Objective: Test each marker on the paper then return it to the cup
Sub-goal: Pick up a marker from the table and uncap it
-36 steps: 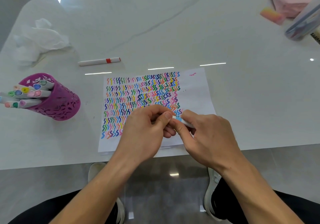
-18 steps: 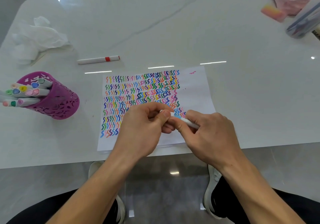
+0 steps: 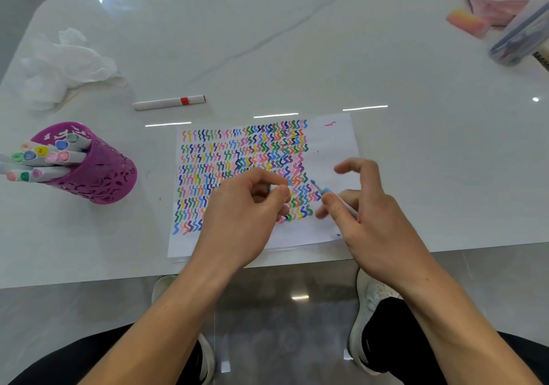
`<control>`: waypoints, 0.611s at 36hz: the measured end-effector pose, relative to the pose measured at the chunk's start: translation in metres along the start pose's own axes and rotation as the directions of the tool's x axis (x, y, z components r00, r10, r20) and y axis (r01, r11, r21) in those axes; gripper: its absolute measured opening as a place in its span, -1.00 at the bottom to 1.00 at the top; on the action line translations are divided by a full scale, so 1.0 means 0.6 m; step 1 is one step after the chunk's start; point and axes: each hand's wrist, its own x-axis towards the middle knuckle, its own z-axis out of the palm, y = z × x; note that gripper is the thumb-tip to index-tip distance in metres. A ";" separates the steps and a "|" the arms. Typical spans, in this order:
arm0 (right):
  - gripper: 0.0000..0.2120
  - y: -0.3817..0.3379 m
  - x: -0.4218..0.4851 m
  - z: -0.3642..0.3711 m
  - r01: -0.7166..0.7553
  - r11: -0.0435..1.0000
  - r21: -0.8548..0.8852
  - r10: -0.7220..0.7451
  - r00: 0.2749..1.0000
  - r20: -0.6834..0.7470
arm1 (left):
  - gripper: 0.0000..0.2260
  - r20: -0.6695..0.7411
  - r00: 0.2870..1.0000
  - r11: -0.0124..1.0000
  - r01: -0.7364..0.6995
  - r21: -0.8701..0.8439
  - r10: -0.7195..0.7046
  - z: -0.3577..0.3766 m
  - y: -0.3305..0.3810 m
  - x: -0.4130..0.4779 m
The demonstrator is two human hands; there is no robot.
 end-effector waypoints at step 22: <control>-0.84 0.012 -0.006 -0.009 -0.019 0.867 0.498 0.032 0.999 -0.018 | -0.92 0.019 0.996 0.887 -0.082 0.455 0.082 0.015 -0.012 -0.010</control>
